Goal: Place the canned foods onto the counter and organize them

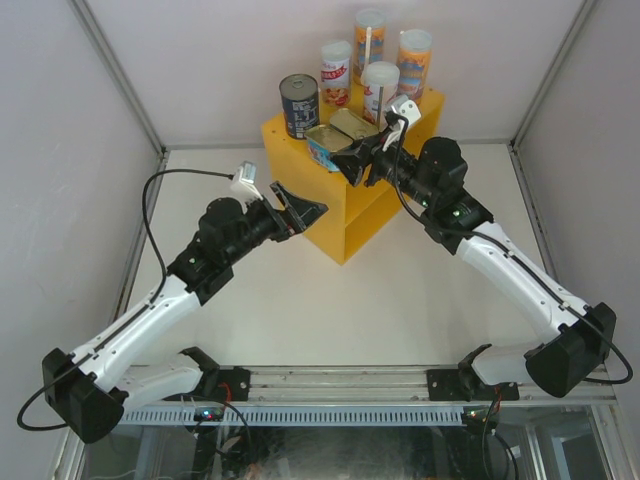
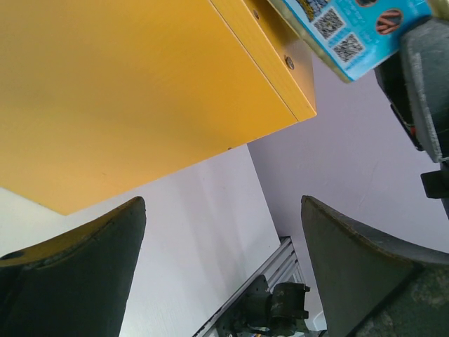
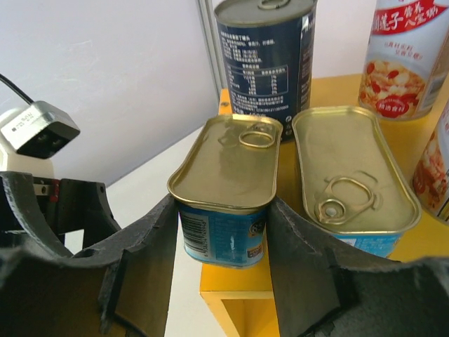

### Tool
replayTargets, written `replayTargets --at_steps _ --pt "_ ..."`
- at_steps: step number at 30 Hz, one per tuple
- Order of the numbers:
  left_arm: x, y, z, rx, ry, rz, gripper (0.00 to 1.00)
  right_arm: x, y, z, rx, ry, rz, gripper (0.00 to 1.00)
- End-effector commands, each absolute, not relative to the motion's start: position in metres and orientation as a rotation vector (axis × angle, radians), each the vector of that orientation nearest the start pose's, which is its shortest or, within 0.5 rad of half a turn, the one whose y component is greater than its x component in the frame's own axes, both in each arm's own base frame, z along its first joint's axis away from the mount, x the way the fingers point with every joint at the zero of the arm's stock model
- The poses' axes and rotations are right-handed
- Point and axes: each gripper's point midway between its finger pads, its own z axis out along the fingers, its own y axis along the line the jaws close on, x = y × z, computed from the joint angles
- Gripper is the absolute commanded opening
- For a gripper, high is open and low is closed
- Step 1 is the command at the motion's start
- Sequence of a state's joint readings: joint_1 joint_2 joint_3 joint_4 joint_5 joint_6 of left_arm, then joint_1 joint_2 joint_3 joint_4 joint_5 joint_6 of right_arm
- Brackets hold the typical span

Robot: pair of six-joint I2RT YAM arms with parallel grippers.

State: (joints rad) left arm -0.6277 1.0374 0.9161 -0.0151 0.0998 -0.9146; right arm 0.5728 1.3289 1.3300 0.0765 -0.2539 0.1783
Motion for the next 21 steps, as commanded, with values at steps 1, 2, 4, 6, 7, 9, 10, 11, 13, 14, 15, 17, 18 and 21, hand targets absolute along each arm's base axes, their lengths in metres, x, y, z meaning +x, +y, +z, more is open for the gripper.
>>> replayTargets --at_steps 1,2,4,6,7,9,10,11,13,14,15,17,18,21 --pt "0.273 -0.256 0.328 -0.202 1.788 -1.229 0.94 0.343 0.278 0.424 -0.506 1.406 0.779 0.28" --pt "0.273 -0.255 0.327 -0.204 1.79 -1.227 0.94 0.344 0.278 0.423 -0.507 1.41 0.778 0.28" --pt "0.272 -0.254 0.328 -0.203 1.785 -1.228 0.95 0.345 0.278 0.421 -0.505 1.417 0.774 0.28" --pt "0.271 -0.254 0.328 -0.205 1.786 -1.229 0.94 0.346 0.276 0.421 -0.501 1.42 0.769 0.28" --pt "0.271 -0.254 0.328 -0.206 1.786 -1.229 0.94 0.346 0.276 0.42 -0.5 1.421 0.768 0.28" --pt "0.27 -0.253 0.328 -0.207 1.785 -1.231 0.94 0.348 0.274 0.419 -0.5 1.427 0.766 0.29" --pt "0.27 -0.253 0.329 -0.207 1.783 -1.232 0.95 0.348 0.273 0.418 -0.501 1.431 0.765 0.29" --pt "0.27 -0.253 0.328 -0.207 1.784 -1.232 0.95 0.349 0.272 0.417 -0.504 1.435 0.766 0.29" --pt "0.27 -0.253 0.328 -0.208 1.785 -1.233 0.94 0.35 0.27 0.414 -0.506 1.444 0.767 0.3" --pt "0.27 -0.253 0.328 -0.209 1.786 -1.234 0.94 0.35 0.269 0.414 -0.507 1.448 0.767 0.3" --pt "0.27 -0.253 0.328 -0.21 1.786 -1.234 0.94 0.352 0.267 0.412 -0.51 1.452 0.767 0.3" --pt "0.27 -0.254 0.326 -0.211 1.791 -1.233 0.95 0.353 0.265 0.41 -0.517 1.459 0.779 0.31" --pt "0.27 -0.254 0.327 -0.211 1.789 -1.234 0.94 0.353 0.264 0.408 -0.525 1.463 0.789 0.31" --pt "0.27 -0.254 0.325 -0.213 1.792 -1.236 0.94 0.353 0.264 0.404 -0.555 1.469 0.82 0.33"
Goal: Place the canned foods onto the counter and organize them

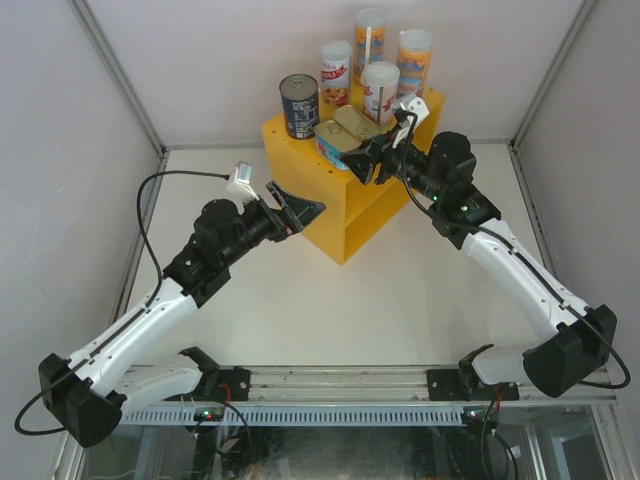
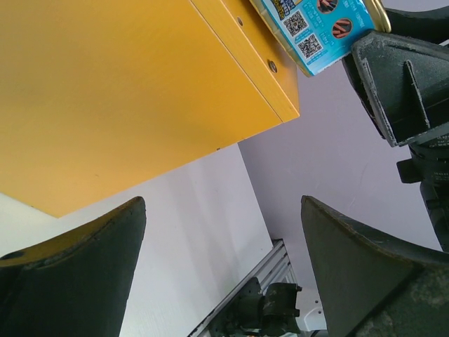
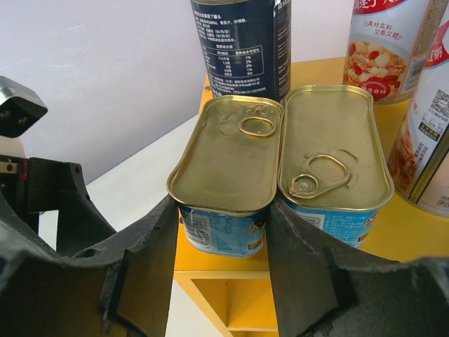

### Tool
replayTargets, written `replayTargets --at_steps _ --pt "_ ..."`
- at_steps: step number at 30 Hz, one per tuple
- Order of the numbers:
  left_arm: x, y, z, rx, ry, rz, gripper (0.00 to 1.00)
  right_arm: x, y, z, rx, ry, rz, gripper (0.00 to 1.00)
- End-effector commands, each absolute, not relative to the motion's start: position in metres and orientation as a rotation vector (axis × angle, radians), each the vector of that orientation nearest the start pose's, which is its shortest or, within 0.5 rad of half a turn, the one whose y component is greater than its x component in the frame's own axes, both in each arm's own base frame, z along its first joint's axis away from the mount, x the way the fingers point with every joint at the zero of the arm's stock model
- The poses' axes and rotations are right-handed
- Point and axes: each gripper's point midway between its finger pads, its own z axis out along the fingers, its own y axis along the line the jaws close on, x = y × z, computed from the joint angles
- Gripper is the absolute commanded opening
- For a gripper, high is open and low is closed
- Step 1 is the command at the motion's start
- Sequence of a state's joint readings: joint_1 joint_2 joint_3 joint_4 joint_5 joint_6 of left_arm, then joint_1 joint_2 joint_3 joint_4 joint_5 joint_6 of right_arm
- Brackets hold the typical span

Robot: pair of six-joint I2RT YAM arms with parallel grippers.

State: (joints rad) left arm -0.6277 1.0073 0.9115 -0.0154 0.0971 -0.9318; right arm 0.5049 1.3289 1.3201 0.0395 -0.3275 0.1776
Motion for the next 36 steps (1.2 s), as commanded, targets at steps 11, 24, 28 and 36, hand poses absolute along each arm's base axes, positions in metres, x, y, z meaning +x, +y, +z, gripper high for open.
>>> replayTargets --at_steps 11,24,28,36 --pt "0.27 -0.253 0.322 -0.225 1.796 -1.234 0.94 0.34 0.276 0.385 -0.688 1.494 0.935 0.36" --pt "0.27 -0.251 0.318 -0.235 1.798 -1.23 0.94 0.345 0.276 0.374 -0.685 1.528 0.908 0.42" --pt "0.27 -0.252 0.318 -0.234 1.796 -1.234 0.94 0.345 0.276 0.374 -0.679 1.537 0.908 0.5" --pt "0.271 -0.254 0.318 -0.232 1.795 -1.242 0.94 0.343 0.274 0.379 -0.667 1.528 0.906 0.62"
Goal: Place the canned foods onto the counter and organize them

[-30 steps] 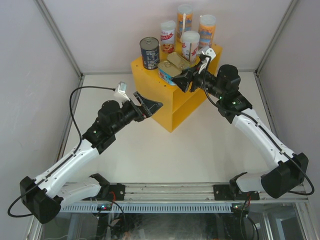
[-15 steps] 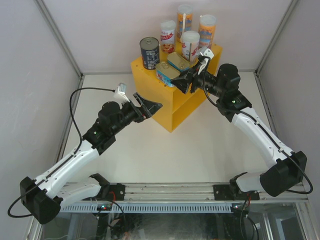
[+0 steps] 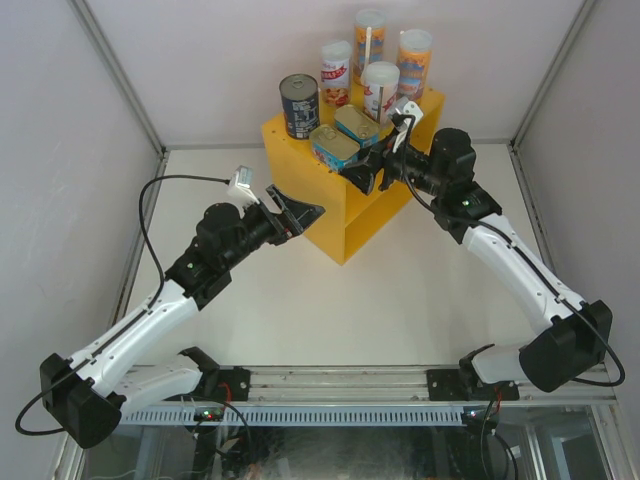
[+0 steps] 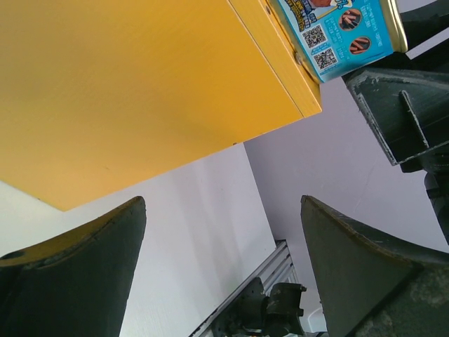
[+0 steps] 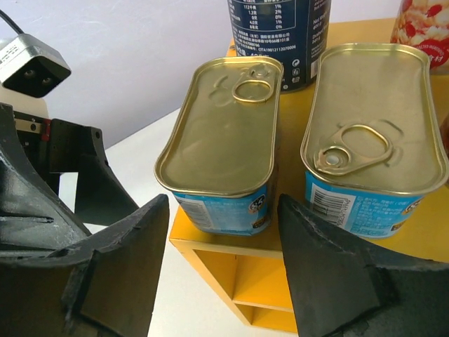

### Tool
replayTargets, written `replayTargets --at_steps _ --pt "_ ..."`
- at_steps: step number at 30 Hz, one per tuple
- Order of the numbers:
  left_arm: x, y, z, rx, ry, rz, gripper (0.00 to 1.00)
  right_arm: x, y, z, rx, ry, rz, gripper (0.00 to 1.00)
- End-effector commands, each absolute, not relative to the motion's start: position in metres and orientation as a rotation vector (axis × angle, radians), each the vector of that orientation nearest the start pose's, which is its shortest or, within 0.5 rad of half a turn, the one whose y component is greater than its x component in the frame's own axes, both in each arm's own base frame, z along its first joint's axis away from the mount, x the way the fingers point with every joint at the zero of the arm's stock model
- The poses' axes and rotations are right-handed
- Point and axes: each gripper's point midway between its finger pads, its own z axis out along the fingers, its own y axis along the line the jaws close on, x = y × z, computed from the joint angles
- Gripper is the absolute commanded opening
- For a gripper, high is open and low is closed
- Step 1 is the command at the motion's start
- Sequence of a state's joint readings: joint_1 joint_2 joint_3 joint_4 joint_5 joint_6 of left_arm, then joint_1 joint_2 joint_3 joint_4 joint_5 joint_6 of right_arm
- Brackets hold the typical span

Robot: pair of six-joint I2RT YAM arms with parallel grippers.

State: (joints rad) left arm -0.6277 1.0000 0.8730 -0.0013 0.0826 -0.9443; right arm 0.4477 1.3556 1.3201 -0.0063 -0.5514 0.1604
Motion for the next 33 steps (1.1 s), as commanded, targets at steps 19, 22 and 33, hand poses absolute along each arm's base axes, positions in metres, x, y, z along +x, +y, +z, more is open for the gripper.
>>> replayTargets --at_steps 19,22,33 --pt "0.269 -0.255 0.319 -0.224 1.788 -1.256 0.94 0.33 0.261 0.395 -0.625 1.516 0.879 0.68" --pt "0.269 -0.255 0.321 -0.221 1.784 -1.26 0.94 0.329 0.259 0.396 -0.618 1.518 0.874 0.69" --pt "0.268 -0.254 0.323 -0.218 1.778 -1.261 0.94 0.307 0.24 0.427 -0.537 1.474 0.855 0.71"
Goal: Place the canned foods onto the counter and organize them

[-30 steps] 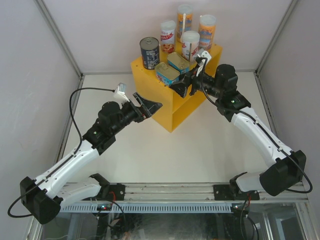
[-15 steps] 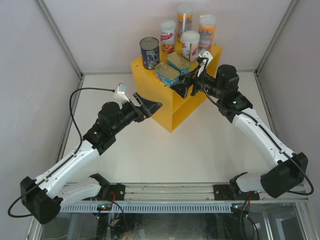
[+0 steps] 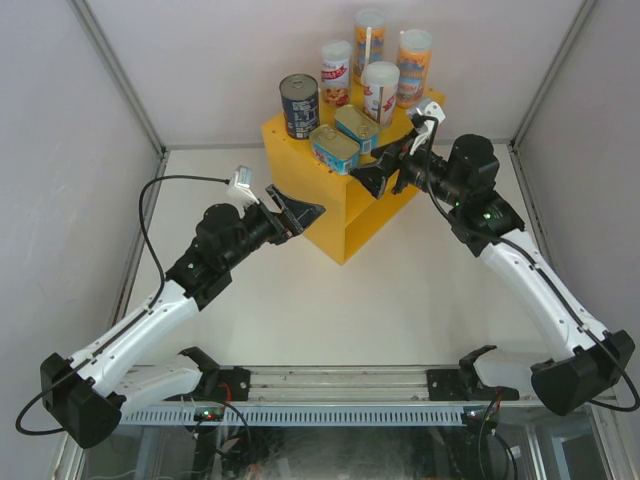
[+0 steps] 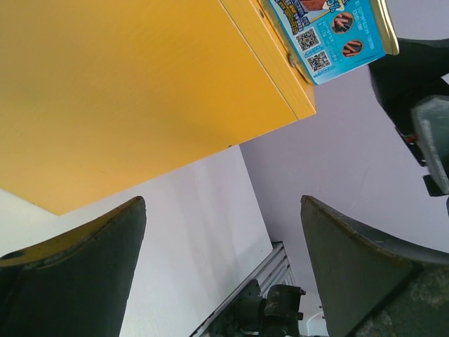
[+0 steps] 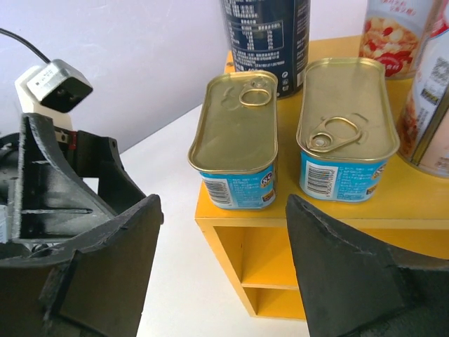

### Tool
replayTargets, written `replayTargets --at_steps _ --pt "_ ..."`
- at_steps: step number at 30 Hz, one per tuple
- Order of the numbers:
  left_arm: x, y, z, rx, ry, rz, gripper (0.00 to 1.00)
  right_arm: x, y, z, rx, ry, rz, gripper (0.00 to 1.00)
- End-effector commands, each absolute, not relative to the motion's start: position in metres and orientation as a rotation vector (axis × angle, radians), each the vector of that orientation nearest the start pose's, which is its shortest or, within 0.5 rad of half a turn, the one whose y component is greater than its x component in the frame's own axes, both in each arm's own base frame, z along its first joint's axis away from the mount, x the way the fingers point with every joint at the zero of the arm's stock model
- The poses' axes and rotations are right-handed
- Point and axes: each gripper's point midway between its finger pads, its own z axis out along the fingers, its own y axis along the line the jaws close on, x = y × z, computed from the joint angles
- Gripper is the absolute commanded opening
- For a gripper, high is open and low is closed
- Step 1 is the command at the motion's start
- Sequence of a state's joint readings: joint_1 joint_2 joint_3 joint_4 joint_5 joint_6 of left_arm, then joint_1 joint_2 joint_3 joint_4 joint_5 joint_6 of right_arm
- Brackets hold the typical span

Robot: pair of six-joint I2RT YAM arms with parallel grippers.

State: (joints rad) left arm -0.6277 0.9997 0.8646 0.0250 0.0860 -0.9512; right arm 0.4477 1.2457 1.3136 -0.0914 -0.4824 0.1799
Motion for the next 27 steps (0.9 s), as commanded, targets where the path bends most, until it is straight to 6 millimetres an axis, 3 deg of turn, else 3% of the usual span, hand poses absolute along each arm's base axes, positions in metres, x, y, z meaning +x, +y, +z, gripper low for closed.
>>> replayTargets --at_steps 1,5,11,19,27 --pt "0.268 -0.254 0.321 -0.218 1.781 -1.259 0.94 0.305 0.236 0.435 -0.518 1.454 0.852 0.72" --pt "0.268 -0.256 0.319 -0.215 1.789 -1.262 0.94 0.309 0.23 0.452 -0.457 1.447 0.837 0.73" --pt "0.267 -0.255 0.315 -0.219 1.794 -1.261 0.94 0.335 0.229 0.464 -0.362 1.459 0.795 0.73" --pt "0.266 -0.25 0.313 -0.229 1.793 -1.244 0.94 0.37 0.229 0.452 -0.313 1.525 0.702 0.74" --pt "0.268 -0.249 0.308 -0.241 1.801 -1.237 0.94 0.385 0.228 0.442 -0.324 1.541 0.659 0.74"
